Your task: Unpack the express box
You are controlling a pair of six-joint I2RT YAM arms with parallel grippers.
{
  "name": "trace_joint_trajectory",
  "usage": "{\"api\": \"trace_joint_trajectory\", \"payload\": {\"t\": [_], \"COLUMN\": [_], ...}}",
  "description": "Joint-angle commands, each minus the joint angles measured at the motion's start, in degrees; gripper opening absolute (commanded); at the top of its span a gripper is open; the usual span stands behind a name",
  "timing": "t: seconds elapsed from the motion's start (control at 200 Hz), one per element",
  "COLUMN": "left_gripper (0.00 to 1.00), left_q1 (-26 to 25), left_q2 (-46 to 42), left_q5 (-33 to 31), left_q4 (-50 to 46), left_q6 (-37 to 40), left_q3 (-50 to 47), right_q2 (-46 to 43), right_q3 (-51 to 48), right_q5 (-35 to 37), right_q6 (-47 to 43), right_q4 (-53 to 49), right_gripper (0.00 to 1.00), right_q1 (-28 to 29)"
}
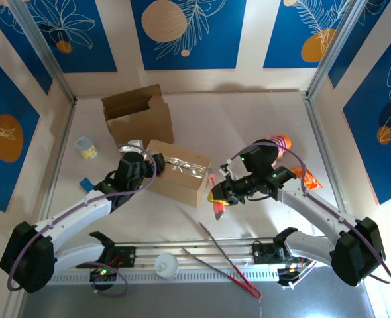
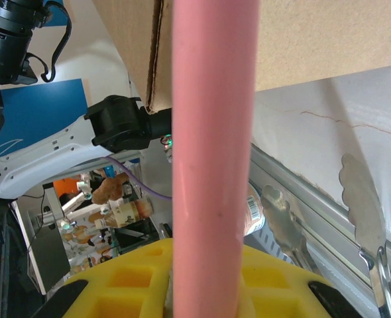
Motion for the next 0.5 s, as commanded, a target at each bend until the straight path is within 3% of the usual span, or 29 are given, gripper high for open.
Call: {"api": "trace_joint_trajectory", "payload": {"t": [0.0, 0.495], "left_gripper": [0.9, 0.9], "left_q1": [-0.4, -0.8], "left_q2": [2.0, 1.7], "left_q5": [-2.1, -2.2], "left_q4": [-6.9, -12.6], "left_q6": [0.4, -0.6], "left_q3": [-3.0, -2.9], "right_q2": [1.0, 1.7], "right_q3": [-1.1, -0.8], "right_q5": [-0.5, -0.3], "right_q6": [1.4, 3.2], "right_q4": [0.8, 1.0], "right_gripper": [0.0, 0.0], "right_q1": [1.0, 4.6]}}
